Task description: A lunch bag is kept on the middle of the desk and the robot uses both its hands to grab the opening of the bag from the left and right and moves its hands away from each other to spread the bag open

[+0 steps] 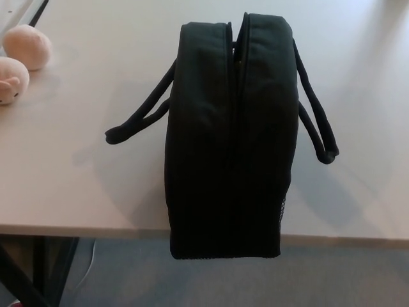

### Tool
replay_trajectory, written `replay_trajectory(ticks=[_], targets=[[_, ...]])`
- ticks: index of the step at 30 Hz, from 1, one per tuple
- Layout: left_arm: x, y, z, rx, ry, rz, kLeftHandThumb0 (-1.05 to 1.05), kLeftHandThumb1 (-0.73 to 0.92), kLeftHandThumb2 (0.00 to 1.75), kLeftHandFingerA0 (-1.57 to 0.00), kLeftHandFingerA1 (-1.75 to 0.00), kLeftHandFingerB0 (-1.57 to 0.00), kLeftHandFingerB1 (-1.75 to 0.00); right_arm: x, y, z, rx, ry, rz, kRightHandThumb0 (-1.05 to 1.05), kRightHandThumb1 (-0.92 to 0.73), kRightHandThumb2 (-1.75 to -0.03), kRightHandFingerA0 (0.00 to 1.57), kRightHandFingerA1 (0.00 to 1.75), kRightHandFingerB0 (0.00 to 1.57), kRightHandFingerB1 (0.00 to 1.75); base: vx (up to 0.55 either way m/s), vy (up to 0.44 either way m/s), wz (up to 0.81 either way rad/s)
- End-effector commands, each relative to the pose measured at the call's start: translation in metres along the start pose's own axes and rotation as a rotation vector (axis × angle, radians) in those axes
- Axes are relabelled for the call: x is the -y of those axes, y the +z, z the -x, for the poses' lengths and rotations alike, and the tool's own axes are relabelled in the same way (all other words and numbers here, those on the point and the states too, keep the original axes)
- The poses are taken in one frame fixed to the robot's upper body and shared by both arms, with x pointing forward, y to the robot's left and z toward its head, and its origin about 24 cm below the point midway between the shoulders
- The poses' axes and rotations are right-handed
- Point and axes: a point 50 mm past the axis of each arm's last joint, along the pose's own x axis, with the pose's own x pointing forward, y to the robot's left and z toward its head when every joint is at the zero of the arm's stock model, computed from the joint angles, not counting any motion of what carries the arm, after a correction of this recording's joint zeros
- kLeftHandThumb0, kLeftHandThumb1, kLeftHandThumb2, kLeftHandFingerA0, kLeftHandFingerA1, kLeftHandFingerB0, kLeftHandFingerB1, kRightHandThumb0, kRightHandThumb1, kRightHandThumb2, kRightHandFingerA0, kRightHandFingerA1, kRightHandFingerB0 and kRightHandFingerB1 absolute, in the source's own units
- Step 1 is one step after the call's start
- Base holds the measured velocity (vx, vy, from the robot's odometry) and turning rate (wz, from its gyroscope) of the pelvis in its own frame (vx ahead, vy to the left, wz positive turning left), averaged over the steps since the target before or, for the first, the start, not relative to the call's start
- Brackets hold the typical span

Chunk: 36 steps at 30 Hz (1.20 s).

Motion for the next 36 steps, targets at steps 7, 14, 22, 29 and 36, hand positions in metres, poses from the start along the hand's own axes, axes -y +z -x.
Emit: replay_trajectory(ticks=[7,14,22,29,36], targets=[[0.037,0.006,-0.053,0.446,-0.267,-0.350,-0.13,0.41,0.52,-0.63,-0.40,-0.37,-0.35,0.001,0.001,-0.039,0.205,0.372,0.411,-0.77,-0.46,-0.80,0.31,0.46,0.14,0.37,0.00,0.000,0.00],[0.065,0.006,-0.061,0.496,-0.313,-0.385,-0.09,0.48,0.54,-0.60,-0.39,-0.38,-0.35,-0.022,0.009,-0.057,0.280,0.408,0.477,-0.82,-0.46,-0.82,0.30,0.45,0.07,0.36,0.00,0.000,0.00],[0.097,0.008,-0.064,0.631,-0.438,-0.473,-0.01,0.36,0.91,-0.39,-0.58,-0.14,-0.50,-0.052,0.019,-0.067,0.362,0.520,0.531,-0.81,-0.50,-0.86,0.25,0.46,0.04,0.30,0.00,0.000,0.00],[0.119,0.016,-0.065,0.687,-0.469,-0.445,-0.01,0.55,0.65,-0.47,-0.36,-0.25,-0.33,-0.073,0.025,-0.069,0.424,0.559,0.570,-0.78,-0.49,-0.85,0.26,0.47,0.07,0.34,0.00,0.000,0.00],[0.144,0.028,-0.064,0.733,-0.445,-0.392,0.01,0.54,0.63,-0.46,-0.36,-0.24,-0.33,-0.094,0.034,-0.073,0.461,0.551,0.576,-0.81,-0.48,-0.85,0.33,0.46,0.13,0.39,0.00,0.000,0.00]])
